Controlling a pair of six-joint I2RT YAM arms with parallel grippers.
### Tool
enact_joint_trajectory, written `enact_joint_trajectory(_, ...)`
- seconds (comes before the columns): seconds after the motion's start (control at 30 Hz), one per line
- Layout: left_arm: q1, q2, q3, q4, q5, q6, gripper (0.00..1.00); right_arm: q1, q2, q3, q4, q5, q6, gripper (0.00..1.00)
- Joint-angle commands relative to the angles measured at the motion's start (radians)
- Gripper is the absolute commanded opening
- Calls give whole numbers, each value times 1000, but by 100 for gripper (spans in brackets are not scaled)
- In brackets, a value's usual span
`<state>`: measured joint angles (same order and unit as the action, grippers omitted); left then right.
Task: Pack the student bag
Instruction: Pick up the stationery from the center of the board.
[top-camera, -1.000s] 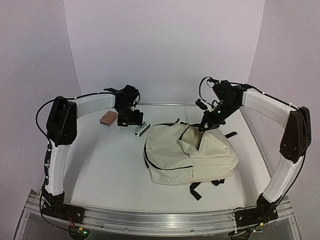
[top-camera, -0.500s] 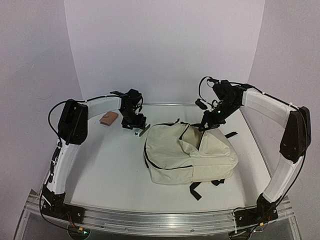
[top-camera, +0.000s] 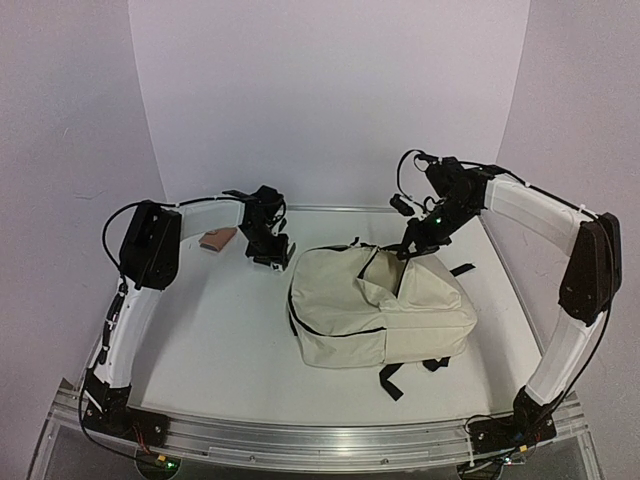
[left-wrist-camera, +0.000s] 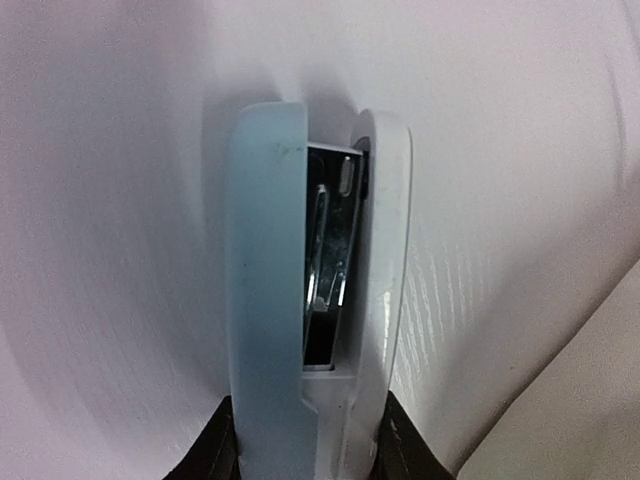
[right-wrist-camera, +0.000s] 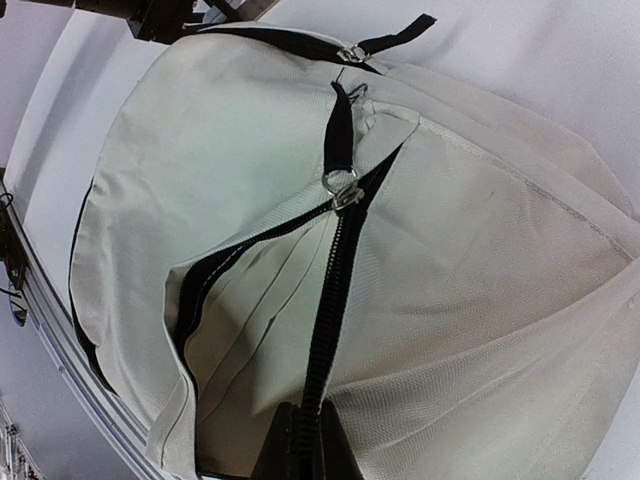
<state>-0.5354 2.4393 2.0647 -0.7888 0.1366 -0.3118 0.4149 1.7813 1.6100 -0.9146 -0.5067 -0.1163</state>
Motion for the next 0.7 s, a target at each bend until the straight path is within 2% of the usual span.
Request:
enact_joint_trajectory(0.0, 4, -84, -38, 32, -16, 8, 28, -7, -25, 45, 48, -36, -22, 0)
enact_joint_trajectory(0.1, 4, -142, -52, 19, -37, 19, 23, -6, -25, 42, 48, -39, -21, 0)
enact_joint_trajectory(0.2, 3, -229, -59, -5, -52, 27, 21, -6, -24, 49, 46, -42, -19, 0)
enact_joint_trajectory(0.37, -34, -420, -97, 0, 62, 63, 21, -7, -26, 59, 46, -49, -17, 0)
enact_joint_trajectory(0.5, -143, -487, -124, -18, 155, 120, 22, -7, -34, 52, 48, -63, -14, 0)
enact_joint_trajectory(0.67, -273, -472, -144, 19, 241, 136, 25, -6, -58, 15, 52, -90, -8, 0)
